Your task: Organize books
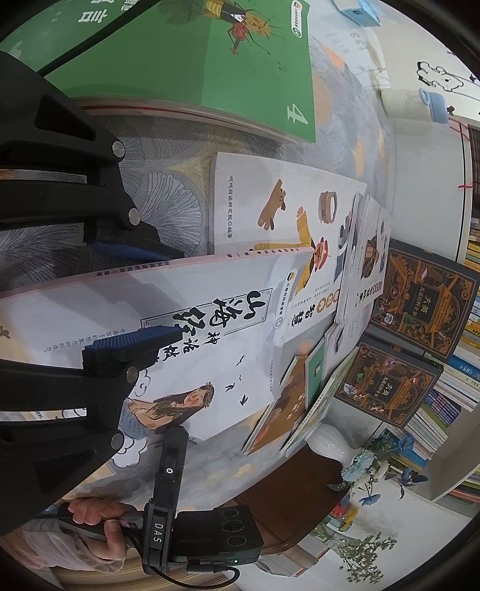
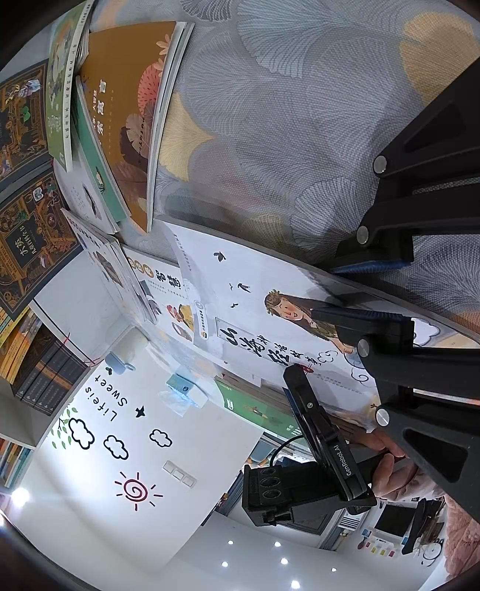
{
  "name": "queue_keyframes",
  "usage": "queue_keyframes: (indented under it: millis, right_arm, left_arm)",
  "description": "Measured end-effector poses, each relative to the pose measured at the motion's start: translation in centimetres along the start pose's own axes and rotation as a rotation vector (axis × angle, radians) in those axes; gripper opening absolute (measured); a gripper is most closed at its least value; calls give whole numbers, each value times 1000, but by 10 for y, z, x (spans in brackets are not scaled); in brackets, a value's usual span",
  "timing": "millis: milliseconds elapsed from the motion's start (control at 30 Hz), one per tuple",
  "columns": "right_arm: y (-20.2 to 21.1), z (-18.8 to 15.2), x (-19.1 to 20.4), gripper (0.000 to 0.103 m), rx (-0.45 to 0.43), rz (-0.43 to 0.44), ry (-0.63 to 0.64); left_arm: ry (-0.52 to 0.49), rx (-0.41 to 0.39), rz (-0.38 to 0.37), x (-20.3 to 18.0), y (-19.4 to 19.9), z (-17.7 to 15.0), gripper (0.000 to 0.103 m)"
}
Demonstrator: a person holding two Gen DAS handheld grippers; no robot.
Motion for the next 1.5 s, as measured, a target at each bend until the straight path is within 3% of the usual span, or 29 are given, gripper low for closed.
queue_keyframes:
  millis: [1033,1200,1333,1500]
  right_arm:
    - [1,-1,1,14,0,-13,-34]
    - [8,6,38,16,-4,-150,59]
    - [4,10,57,16,52,-97,29]
    - [0,21,78,16,108,-68,-8]
  left_arm:
    - [-13,4,11,-5,1,-2,35]
    - [78,104,-36,-3,8,12,32]
    - [11,64,27,-13,31,26,32]
    - [-27,31,11,-16,61,34,34]
Point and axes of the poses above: each gripper's, at about its wrist camera, not at the fingertips, and y roughly against the way its jaws point, x to its left, z to its top, the point moved 5 cm from there along -y, roughly the way its jaws point, and after that the axes turned 5 degrees about y, right-handed, at the moved point
